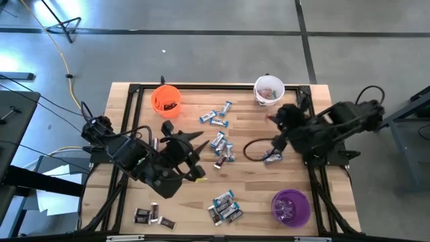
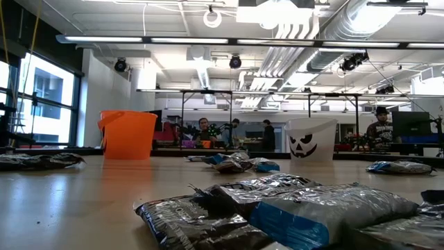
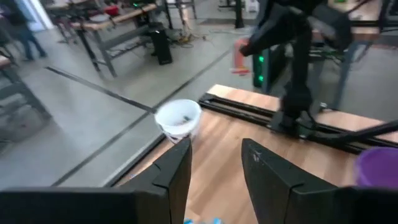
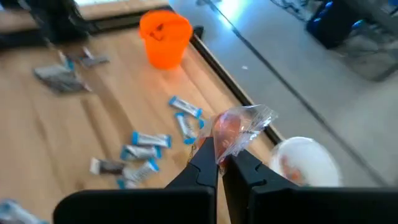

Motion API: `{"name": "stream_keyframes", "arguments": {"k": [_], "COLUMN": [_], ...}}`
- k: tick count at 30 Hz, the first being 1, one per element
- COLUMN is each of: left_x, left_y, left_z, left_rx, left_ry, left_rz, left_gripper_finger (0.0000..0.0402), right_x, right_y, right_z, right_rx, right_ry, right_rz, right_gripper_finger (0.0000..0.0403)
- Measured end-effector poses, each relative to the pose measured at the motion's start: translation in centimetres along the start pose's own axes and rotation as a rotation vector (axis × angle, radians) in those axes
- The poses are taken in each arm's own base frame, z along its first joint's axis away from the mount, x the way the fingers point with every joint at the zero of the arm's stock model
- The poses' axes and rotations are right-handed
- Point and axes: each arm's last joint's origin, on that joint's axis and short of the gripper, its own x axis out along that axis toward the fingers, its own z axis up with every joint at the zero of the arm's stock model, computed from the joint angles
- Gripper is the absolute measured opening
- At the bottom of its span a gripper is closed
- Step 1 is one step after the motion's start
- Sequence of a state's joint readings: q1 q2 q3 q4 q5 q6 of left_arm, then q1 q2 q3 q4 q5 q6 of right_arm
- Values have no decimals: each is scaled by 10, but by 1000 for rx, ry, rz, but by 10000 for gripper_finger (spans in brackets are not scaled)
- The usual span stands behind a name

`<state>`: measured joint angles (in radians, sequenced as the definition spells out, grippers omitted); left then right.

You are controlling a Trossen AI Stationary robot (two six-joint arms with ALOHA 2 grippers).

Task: Sort candy
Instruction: Put the orange gummy into the white bucket

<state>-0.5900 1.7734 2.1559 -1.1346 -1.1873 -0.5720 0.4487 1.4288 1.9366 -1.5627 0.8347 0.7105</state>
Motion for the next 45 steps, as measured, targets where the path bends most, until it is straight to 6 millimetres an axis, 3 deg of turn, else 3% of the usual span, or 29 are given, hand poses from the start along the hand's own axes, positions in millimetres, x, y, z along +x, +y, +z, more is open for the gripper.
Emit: {"name": "stream_keyframes", "arguments": {"k": [3,10,15,20,25,35,41,45], "left_x": [-3,-5,2,14,20,-6,-10,-7], "left_y": [10,33,52,83,124,215,230,234], "left_z": [2,6,10,18,31,46,47,47], "left_rx": [0,-31,6,73,76,-9,13,56], "left_ry": [-11,-39,-27,-18,-19,-43,-25,0], "left_rz": [34,124,184,297,415,618,660,690], "left_gripper_finger": [129,129,129,129,129,129,129,129], "right_x": [-8,-17,-6,30,78,165,206,222], "right_y": [-19,-75,-102,-111,-120,-186,-213,-223], "right_z": [-1,-1,-6,-14,-7,-17,-26,-36], "right_rx": [-18,66,101,103,115,353,417,462], "right_ry": [6,-9,34,140,109,247,327,408], "right_rz": [55,-28,-133,-224,-193,-138,-130,-95], "right_gripper_finger": [0,0,0,0,0,0,0,0]}}
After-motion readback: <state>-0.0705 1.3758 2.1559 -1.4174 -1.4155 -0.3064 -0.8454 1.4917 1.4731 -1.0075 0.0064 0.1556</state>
